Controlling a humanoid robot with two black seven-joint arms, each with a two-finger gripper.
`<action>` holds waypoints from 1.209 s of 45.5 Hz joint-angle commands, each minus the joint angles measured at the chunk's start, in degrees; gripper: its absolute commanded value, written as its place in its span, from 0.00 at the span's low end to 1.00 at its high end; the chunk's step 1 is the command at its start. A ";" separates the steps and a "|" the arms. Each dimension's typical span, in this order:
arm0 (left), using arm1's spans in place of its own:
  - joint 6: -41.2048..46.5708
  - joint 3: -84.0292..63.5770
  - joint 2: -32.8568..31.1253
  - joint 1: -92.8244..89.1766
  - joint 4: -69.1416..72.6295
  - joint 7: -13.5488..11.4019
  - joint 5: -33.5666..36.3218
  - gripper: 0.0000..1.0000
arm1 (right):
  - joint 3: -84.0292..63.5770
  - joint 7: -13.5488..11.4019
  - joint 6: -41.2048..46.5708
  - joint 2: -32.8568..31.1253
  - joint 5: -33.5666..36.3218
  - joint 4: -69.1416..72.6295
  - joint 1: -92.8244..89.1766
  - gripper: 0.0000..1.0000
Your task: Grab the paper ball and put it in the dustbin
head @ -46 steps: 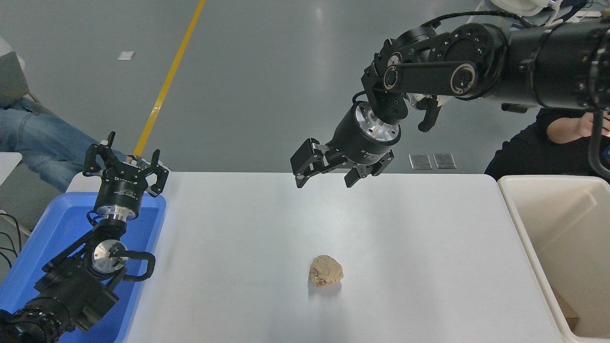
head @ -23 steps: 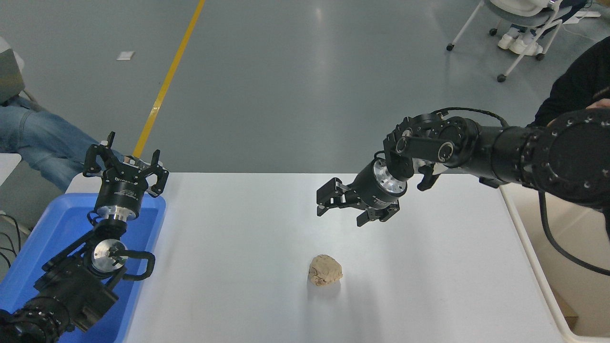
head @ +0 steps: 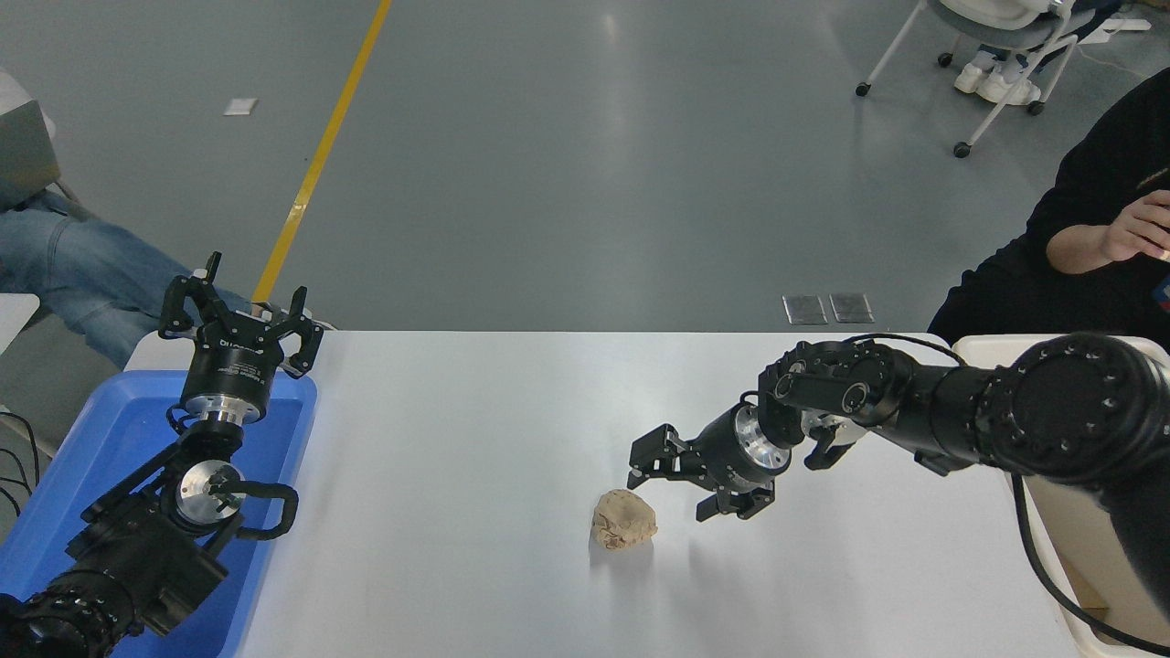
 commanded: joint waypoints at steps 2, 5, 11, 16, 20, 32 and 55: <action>0.00 0.00 0.00 0.00 0.00 0.00 -0.01 0.99 | 4.44 0.00 -1.56 -0.01 -0.02 -0.79 -3.92 1.00; 0.00 0.00 0.00 0.00 0.00 0.00 -0.01 0.99 | 6.12 0.00 -1.56 -0.01 -0.02 -1.41 -4.53 1.00; 0.00 0.00 0.00 0.00 0.00 0.00 -0.01 0.99 | 7.96 0.00 -1.65 -0.01 0.07 -2.38 -5.59 1.00; 0.00 0.00 0.00 0.00 0.00 0.00 -0.01 0.99 | 9.90 0.00 -2.00 -0.01 0.07 -2.81 -6.38 1.00; 0.00 0.00 0.00 0.00 0.00 0.00 -0.01 0.99 | 10.87 0.09 -2.53 -0.01 0.07 -3.52 -7.26 1.00; 0.00 0.00 0.00 0.00 0.00 0.00 -0.01 0.99 | 10.95 0.27 -3.14 -0.01 0.07 -4.04 -9.54 1.00; 0.00 0.00 0.00 0.00 0.00 0.00 -0.01 0.99 | 10.43 7.99 -7.62 -0.01 -6.25 -3.52 -10.33 0.20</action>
